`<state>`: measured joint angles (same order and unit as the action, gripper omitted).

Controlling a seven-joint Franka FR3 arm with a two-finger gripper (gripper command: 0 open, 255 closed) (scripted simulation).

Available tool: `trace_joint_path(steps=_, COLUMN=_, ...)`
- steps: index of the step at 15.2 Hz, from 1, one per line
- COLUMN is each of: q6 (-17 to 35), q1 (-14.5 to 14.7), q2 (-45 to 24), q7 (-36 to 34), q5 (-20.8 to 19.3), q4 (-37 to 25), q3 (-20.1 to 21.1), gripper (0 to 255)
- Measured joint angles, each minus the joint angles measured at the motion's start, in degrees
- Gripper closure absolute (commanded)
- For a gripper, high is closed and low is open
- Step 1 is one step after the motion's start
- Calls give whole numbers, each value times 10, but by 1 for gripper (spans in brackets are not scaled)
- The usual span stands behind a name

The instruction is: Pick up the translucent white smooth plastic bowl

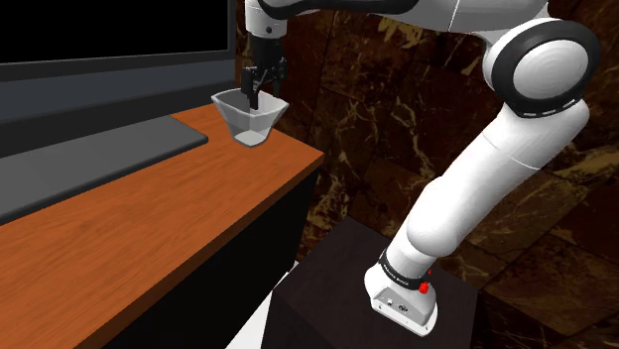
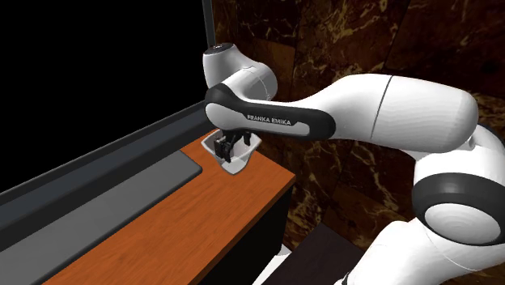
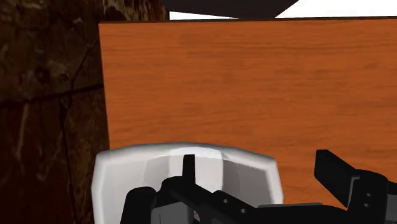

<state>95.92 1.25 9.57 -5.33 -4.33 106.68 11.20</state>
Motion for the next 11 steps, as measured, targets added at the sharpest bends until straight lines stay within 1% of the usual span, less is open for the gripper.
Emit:
trace_joint_path(steps=1, q6=0, q1=2, q2=-20, q7=-8, q5=-8, q4=-19, q3=5, gripper=0)
trace_joint_path(steps=4, q6=-17, q1=11, q2=-98, q7=-36, q5=-37, q4=-107, q3=21, gripper=0)
trace_joint_path(steps=5, q6=-18, q1=13, q2=-110, q7=-41, q5=-42, q4=-119, q3=23, gripper=0)
trace_joint_path(steps=11, q6=22, q1=15, q2=-118, q7=-51, q5=-46, q4=-85, q3=25, gripper=0)
